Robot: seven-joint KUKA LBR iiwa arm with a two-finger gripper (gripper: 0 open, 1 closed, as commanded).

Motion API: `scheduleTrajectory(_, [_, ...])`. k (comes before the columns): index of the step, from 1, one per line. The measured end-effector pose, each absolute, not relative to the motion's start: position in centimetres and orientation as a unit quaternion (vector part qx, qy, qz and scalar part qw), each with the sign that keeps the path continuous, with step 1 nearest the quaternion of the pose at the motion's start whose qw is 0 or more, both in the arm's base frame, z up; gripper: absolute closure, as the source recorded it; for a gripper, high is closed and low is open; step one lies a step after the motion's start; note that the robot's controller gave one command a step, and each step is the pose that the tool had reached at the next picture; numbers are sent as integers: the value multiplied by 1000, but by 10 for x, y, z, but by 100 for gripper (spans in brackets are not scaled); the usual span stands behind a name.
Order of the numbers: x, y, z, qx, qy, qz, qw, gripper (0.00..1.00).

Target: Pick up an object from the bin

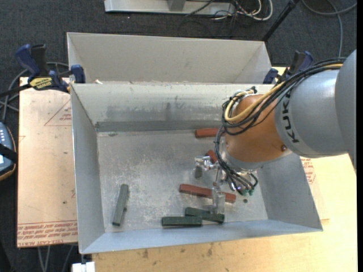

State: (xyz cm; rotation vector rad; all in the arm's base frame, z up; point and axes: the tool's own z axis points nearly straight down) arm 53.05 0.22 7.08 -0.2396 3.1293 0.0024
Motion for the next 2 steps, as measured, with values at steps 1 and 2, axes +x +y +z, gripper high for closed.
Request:
scheduleTrajectory(1, [531, 1, 72, -75, 997, 1, 2, 100])
scheduleTrajectory(2, [520, 9, 207, -95, 995, 0, 5, 100])
